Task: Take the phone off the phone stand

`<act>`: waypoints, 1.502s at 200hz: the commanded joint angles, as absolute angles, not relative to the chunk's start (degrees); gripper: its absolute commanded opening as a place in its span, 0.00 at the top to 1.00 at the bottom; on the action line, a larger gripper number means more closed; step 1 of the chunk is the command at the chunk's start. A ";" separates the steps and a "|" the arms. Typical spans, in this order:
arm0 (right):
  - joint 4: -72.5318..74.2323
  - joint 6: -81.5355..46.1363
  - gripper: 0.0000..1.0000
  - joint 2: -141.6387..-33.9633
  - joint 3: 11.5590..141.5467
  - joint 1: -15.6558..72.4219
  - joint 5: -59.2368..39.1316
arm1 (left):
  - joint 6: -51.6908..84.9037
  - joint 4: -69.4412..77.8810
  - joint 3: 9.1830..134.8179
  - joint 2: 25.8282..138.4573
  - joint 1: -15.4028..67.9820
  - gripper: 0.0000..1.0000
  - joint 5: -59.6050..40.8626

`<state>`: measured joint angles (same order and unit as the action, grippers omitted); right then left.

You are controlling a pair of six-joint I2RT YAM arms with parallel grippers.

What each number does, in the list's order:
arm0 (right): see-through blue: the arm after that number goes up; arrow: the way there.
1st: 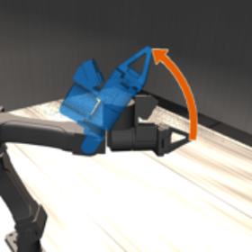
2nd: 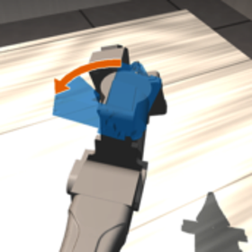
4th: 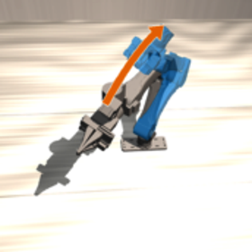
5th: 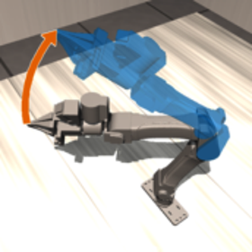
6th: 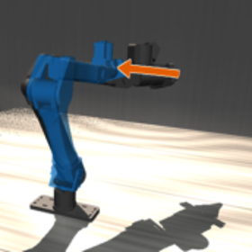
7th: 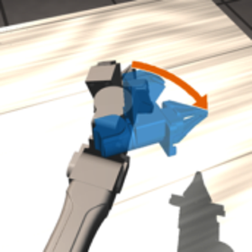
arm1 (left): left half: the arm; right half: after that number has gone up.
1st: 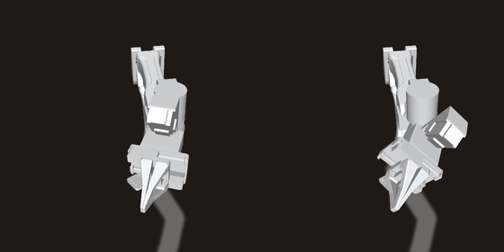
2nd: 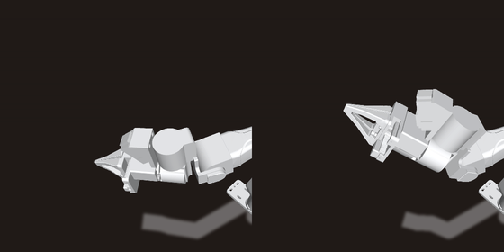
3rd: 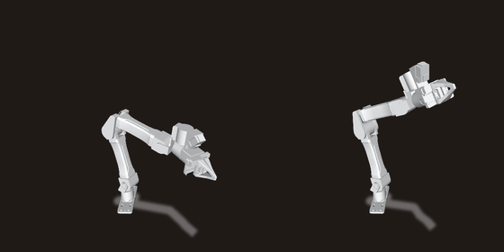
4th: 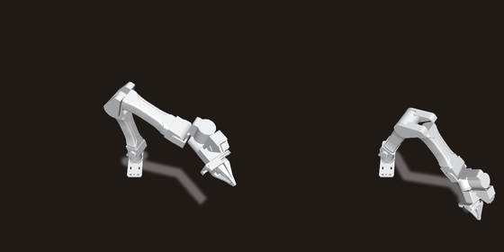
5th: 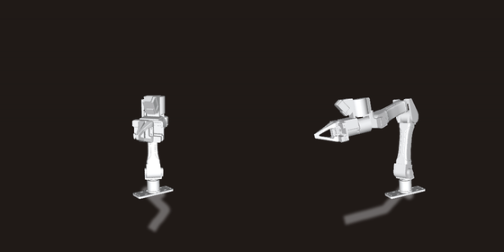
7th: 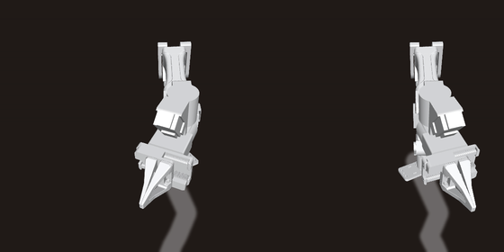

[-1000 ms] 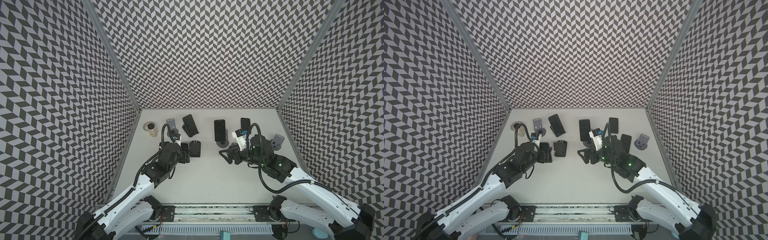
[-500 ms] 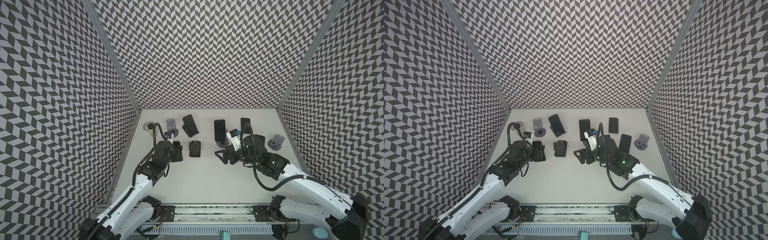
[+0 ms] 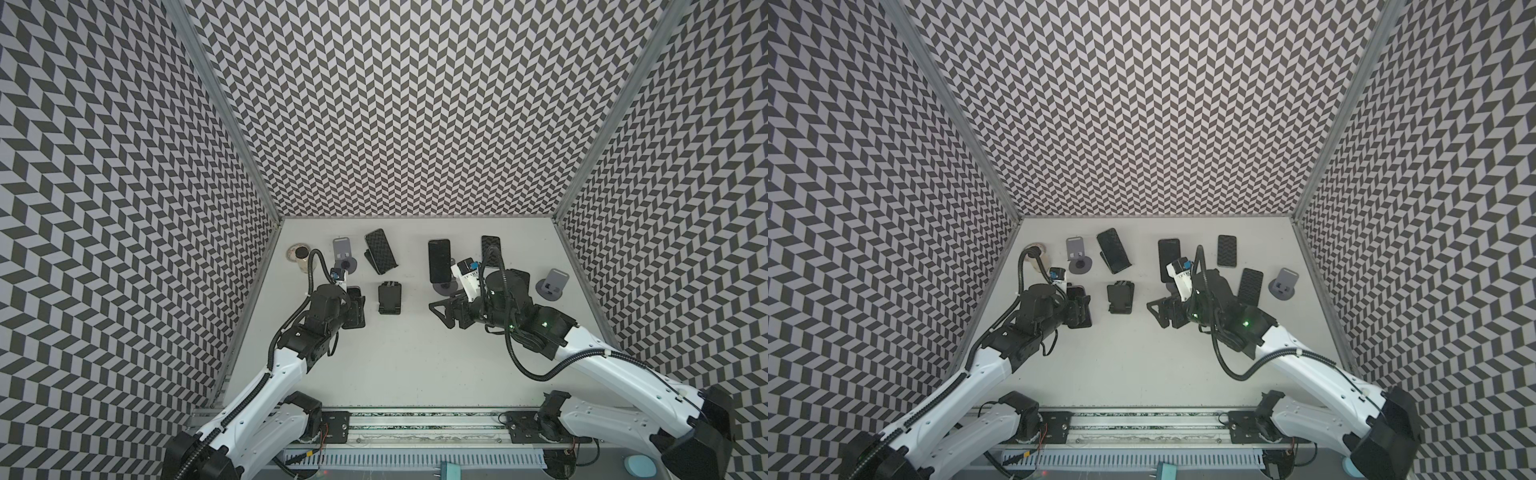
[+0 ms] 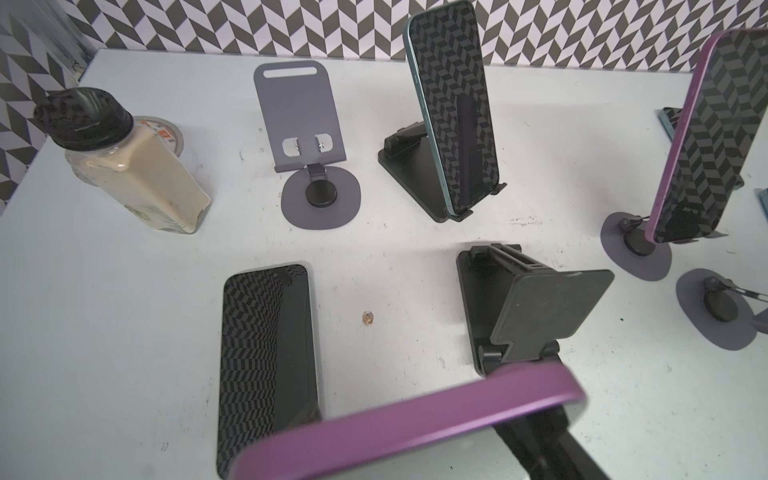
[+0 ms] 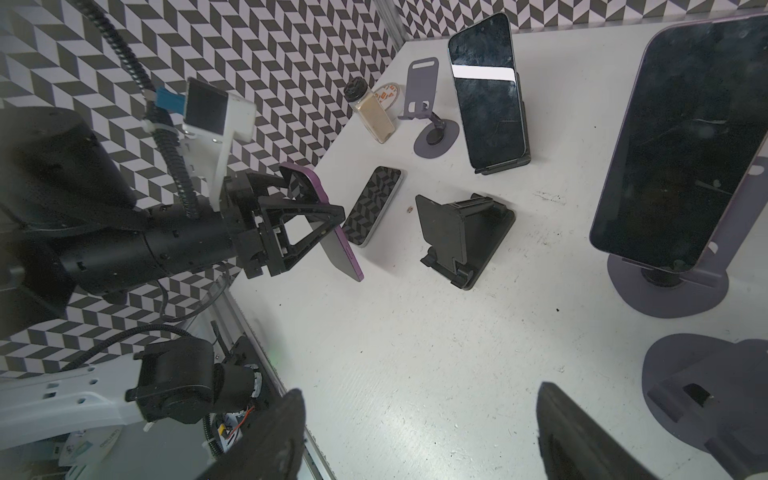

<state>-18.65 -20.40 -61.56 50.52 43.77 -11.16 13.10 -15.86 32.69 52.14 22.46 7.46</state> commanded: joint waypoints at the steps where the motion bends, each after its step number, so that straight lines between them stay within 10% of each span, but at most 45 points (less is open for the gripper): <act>1: -14.60 -19.61 0.15 -61.98 50.37 44.21 -11.66 | 13.48 -11.06 32.42 52.31 22.17 0.39 5.24; 300: -14.66 -19.21 0.14 -64.50 49.26 44.74 -13.76 | 13.74 -9.92 33.87 63.21 16.17 0.39 -4.37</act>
